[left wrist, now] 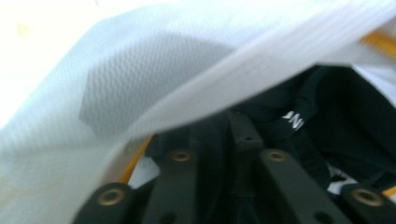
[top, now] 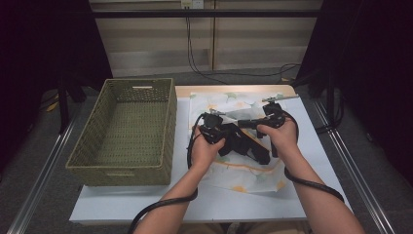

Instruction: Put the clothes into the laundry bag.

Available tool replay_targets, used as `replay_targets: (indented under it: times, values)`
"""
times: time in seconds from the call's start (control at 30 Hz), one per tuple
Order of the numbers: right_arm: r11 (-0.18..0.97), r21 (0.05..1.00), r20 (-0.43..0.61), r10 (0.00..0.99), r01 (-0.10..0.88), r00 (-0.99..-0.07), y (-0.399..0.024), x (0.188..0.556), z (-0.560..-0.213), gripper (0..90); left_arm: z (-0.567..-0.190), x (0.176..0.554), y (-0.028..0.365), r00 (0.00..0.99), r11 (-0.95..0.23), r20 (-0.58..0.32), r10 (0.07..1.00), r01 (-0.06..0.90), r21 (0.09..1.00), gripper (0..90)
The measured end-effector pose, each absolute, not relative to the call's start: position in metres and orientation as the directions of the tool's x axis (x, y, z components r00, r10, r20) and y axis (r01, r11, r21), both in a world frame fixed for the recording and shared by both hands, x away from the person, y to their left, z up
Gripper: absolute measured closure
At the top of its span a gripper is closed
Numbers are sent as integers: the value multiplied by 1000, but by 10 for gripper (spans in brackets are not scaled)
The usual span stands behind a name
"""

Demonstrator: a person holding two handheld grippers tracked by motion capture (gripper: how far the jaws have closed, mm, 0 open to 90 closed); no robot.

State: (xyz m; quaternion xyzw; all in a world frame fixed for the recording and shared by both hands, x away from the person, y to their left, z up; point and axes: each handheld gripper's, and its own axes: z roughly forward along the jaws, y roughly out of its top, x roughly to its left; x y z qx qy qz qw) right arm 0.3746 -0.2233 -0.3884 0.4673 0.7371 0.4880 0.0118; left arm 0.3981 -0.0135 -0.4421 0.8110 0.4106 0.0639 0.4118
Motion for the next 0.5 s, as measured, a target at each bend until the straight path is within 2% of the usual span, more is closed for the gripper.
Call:
replay_targets:
  times: [0.37,0.5]
  values:
    - [92,727,438,701,681,-563,-223,375,-394,900,-436,392,-6,670,-369,-251,699,638,676,412]
    - [96,724,437,702,683,-562,-223,375,-394,900,-435,389,-4,677,-384,-242,695,634,671,321]
